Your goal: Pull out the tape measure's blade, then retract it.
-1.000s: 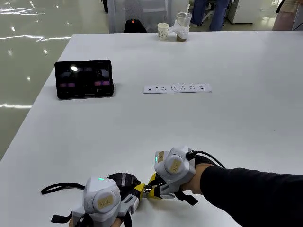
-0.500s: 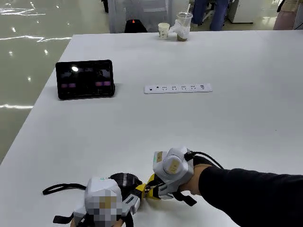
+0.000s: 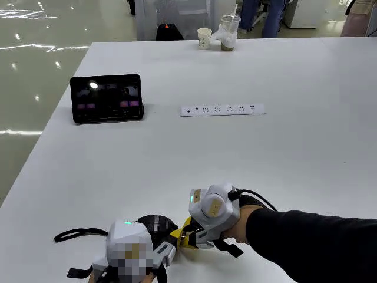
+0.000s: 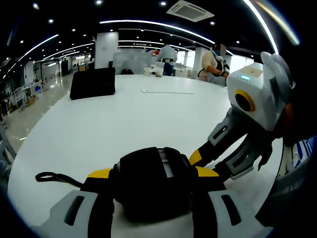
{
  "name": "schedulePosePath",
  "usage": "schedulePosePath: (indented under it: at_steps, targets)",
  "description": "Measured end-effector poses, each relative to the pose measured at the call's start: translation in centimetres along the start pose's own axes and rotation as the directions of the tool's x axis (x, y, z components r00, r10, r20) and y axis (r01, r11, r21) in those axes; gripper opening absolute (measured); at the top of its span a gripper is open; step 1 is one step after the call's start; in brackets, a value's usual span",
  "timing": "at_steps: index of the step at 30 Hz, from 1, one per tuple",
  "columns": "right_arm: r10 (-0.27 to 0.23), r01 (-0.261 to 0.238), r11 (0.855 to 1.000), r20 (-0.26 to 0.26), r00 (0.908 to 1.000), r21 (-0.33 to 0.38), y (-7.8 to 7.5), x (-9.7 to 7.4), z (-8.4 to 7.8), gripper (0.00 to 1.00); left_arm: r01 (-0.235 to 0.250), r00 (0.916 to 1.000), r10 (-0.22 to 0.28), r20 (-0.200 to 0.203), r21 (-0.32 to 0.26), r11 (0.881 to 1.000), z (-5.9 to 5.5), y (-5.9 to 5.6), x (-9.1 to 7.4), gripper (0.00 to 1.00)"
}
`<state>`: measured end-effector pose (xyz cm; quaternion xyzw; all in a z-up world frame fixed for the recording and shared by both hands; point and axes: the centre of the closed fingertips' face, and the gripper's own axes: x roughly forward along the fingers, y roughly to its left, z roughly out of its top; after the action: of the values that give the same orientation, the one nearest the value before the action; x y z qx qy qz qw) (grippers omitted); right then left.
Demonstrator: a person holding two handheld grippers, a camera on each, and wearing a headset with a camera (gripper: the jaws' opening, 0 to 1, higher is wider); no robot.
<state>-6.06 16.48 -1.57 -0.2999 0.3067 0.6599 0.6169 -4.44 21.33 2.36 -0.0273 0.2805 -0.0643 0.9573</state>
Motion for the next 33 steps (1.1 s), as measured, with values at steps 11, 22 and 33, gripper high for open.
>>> schedulePosePath:
  at_steps: [11, 22, 33]
  targets:
    - [-0.033, 0.033, 0.999, 0.002, 0.9994, -0.032, 0.1, 0.1, 0.0, 0.13, 0.0, 1.0, 0.0, 0.003, 0.006, 1.0, 0.0, -0.1, 0.0, 0.59]
    - [-0.061, 0.061, 0.997, -0.011, 0.9981, -0.041, 0.0, -0.6, -0.6, 0.12, -0.003, 1.0, 0.003, 0.002, 0.068, 0.998, 0.0, -0.1, 0.0, 0.59]
    - [-0.105, 0.105, 0.994, 0.019, 0.9943, -0.003, -0.5, -2.6, -0.8, 0.14, 0.05, 0.9987, -0.05, -0.015, 0.018, 0.999, -0.3, -0.2, -0.4, 0.63]
